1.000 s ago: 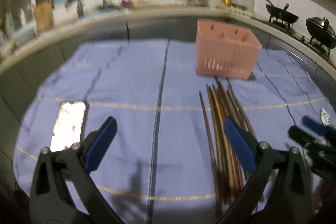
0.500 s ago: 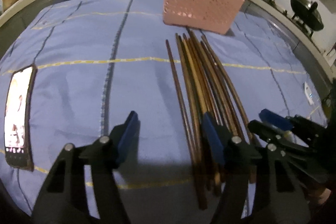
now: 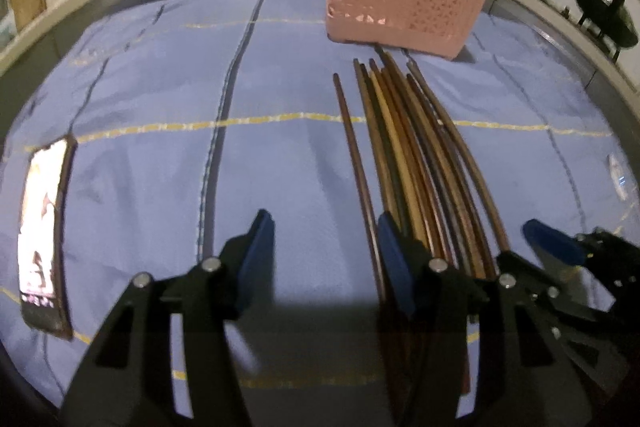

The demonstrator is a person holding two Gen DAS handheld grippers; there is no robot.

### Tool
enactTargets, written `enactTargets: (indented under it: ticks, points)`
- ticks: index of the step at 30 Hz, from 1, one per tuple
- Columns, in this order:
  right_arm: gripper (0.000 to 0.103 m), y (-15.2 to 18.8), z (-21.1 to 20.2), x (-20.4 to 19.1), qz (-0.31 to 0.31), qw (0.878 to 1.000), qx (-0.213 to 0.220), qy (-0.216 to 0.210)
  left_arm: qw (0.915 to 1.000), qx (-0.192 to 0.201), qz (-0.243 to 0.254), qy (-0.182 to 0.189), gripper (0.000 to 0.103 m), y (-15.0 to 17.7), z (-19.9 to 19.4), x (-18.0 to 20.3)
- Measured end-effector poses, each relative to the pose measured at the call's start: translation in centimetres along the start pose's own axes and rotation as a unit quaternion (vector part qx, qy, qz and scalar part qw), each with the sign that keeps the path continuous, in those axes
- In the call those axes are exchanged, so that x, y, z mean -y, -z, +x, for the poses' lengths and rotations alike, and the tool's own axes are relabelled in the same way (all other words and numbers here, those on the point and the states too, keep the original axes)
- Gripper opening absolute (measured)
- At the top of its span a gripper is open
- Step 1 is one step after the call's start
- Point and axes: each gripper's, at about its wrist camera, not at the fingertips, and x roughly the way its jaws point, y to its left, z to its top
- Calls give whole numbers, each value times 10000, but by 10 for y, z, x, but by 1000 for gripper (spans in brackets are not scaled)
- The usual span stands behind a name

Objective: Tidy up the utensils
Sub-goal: 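Lower the right gripper onto one brown chopstick and close on it, then lift the chopstick with the right gripper and drop it into the pink holder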

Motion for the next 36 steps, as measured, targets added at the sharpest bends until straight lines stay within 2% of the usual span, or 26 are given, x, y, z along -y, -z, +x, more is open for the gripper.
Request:
enactTargets:
  ticks: [4, 6, 8, 9, 10, 11, 16, 20, 23, 24, 25, 27, 28, 30, 33, 35, 36]
  points:
    - [23, 1, 0, 7, 88, 9999, 37, 89, 9992, 54, 215, -320, 53, -3, 6, 9]
    - [18, 1, -1, 12, 133, 9998, 44, 126, 9992, 102, 204, -341, 52, -4, 6, 9]
    - [12, 2, -2, 16, 170, 9997, 43, 192, 9991, 157, 224, -333, 38, -6, 5, 7]
    - [11, 2, -2, 18, 187, 9996, 42, 217, 9992, 154, 221, -292, 24, -6, 4, 4]
    - [9, 4, -3, 20, 209, 9995, 40, 246, 9994, 138, 215, -227, 17, -7, 5, 2]
    - [9, 5, -4, 23, 227, 9993, 34, 283, 9997, 116, 201, -117, 16, -6, 3, 0]
    - [9, 18, -15, 39, 307, 9987, -88, 392, 9995, 3, 88, 299, 12, 0, -3, -15]
    - [9, 23, -19, 44, 360, 9988, -241, 230, 9979, -130, -124, 616, 12, 1, -4, -28]
    - [10, 16, -15, 43, 273, 9989, -352, 130, 9977, -176, -140, 642, 14, -4, -1, -28]
    - [10, 13, -13, 43, 254, 9989, -384, 85, 9975, -190, -134, 669, 21, -6, 0, -27]
    - [10, 8, -10, 42, 237, 9988, -431, 19, 9970, -204, -141, 734, 34, -9, 1, -26]
    - [11, -3, -3, 42, 184, 9984, -518, -102, 9970, -209, -112, 742, 45, -16, 5, -24]
    - [12, -10, 2, 41, 134, 9982, -561, -148, 9974, -207, -80, 687, 45, -18, 6, -23]
    - [15, -25, 11, 42, 59, 9978, -626, -219, 9982, -231, 2, 558, 45, -25, 11, -20]
    - [22, -50, 28, 46, 120, 9961, -767, -416, 9980, -263, -12, 573, 45, -34, 17, -21]
    - [29, -66, 38, 49, 148, 9960, -747, -477, 9979, -240, -85, 593, 30, -41, 21, -24]
    - [29, -75, 45, 50, 148, 9962, -715, -475, 9979, -232, -120, 586, 17, -43, 24, -28]
